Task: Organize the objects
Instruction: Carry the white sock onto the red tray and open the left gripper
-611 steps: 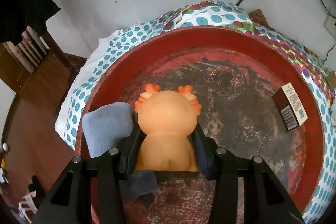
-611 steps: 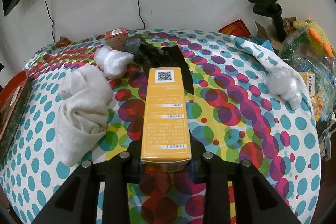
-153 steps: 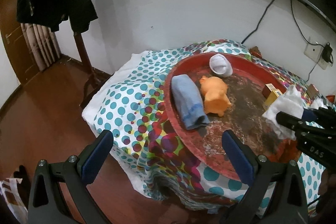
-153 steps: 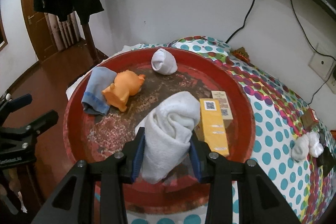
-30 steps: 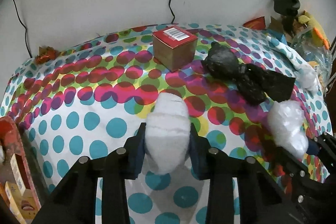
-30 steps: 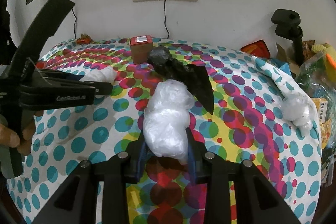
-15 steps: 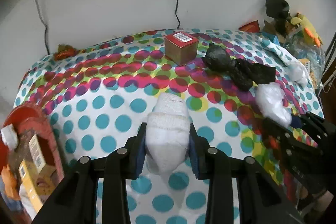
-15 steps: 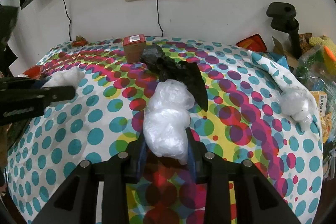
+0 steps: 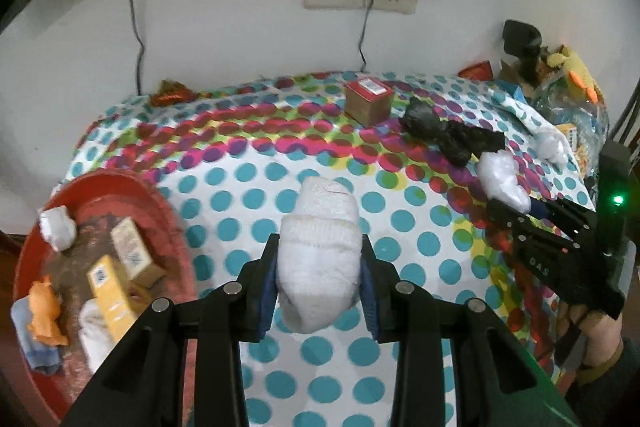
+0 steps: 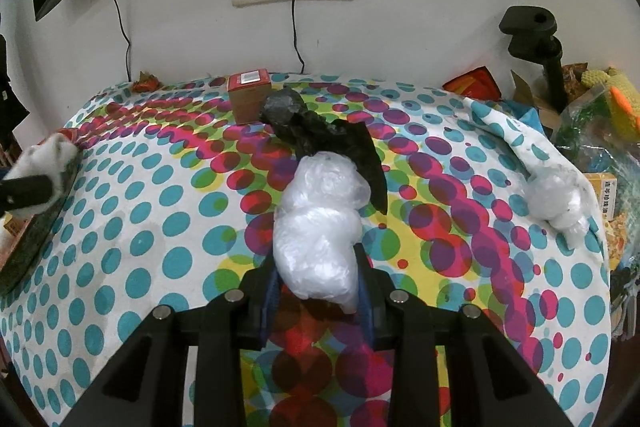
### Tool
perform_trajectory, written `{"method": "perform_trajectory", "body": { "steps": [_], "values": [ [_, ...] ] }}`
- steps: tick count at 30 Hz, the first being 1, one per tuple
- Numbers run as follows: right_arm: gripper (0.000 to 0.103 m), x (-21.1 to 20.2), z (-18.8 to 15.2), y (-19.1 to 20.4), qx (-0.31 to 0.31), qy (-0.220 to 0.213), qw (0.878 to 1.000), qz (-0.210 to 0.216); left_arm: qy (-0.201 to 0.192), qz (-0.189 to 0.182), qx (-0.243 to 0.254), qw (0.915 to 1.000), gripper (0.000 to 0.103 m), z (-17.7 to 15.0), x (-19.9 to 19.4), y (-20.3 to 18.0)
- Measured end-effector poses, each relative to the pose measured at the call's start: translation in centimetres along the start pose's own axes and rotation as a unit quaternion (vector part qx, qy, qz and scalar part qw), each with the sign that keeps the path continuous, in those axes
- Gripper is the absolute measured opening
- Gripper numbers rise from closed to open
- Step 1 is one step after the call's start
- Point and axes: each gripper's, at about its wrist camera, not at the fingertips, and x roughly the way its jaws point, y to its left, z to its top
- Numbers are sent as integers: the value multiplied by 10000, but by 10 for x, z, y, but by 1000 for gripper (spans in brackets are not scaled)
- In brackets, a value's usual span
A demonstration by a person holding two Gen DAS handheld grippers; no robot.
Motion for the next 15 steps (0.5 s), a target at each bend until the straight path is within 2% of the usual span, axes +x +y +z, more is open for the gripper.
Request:
{"method": "perform_trajectory", "body": {
  "steps": [5,11,15],
  "values": [
    [33,0,0,0,0,24,10000,6,-198,291,-123,9993,33,-1,-23,27],
    [33,1,0,3,-42,28,10000,-11,-203,566,-445,9972,33,-5,-35,67],
    [33,1,-1,2,-37,59,10000,-10,-200,841,-464,9952,33,-10,-44,91]
  ]
}}
